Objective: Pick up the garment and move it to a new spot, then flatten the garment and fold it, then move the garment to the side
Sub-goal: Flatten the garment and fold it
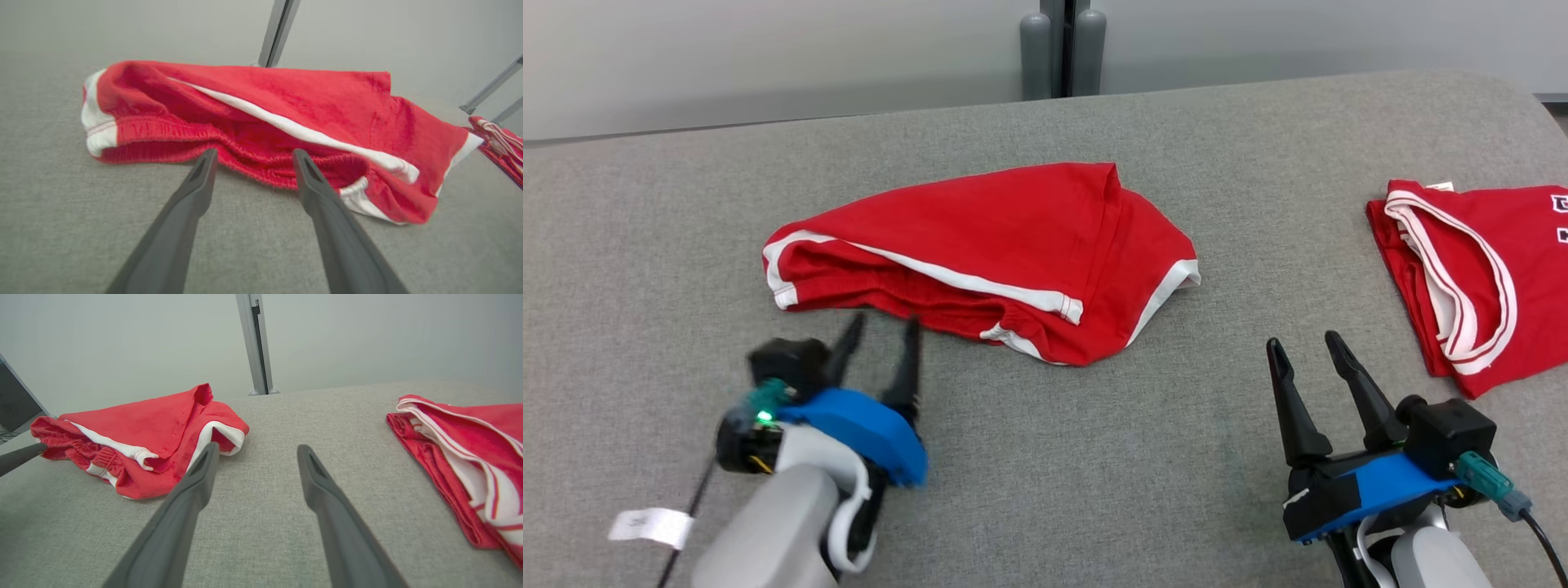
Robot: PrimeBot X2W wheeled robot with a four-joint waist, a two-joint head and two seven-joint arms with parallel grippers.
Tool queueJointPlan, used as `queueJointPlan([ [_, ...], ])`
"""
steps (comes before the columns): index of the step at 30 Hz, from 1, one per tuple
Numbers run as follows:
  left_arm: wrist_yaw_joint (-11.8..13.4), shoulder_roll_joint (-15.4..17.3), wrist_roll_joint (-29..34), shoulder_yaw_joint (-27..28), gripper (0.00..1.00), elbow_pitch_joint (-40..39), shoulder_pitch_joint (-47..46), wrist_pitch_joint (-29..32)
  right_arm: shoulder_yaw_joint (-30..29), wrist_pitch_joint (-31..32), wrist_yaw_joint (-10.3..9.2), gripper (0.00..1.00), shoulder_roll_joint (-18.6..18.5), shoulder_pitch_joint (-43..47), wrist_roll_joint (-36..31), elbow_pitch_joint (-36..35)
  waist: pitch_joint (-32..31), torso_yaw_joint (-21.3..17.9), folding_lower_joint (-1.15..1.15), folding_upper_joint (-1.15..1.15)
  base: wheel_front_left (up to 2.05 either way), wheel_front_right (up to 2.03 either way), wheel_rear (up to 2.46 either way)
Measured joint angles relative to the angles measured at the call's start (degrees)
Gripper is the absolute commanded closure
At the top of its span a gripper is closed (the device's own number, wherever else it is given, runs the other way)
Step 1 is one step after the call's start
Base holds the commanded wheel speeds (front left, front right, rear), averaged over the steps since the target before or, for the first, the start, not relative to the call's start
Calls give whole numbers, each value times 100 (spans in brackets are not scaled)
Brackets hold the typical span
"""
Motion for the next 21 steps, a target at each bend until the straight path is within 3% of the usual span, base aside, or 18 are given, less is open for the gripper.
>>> queueJointPlan([
  [7,-349,81,590,-900,0,-780,9,639,24,0,0,0,2,31,15,-8,-22,-38,-1,0,0,0,0],
  [16,-428,40,656,-1126,0,-231,-458,1323,167,-104,0,0,13,-62,111,111,146,-420,0,0,0,0,0],
  [17,-444,34,613,-1109,7,-178,-482,1355,158,-119,-1,0,15,-62,113,121,157,-455,0,0,0,0,0],
  [18,-460,29,561,-1077,27,-155,-504,1345,151,-125,0,0,15,-62,113,131,166,-487,0,0,0,0,0],
  [19,-495,24,554,-1054,58,-141,-517,1302,141,-140,0,0,16,-62,114,138,173,-510,0,0,0,0,0],
  [20,-553,13,509,-1020,100,-127,-525,1276,123,-144,0,0,16,-62,114,144,179,-522,0,0,0,0,0],
  [21,-602,-1,437,-989,100,-105,-525,1252,111,-167,0,0,16,-62,114,151,186,-528,0,0,0,0,0],
])
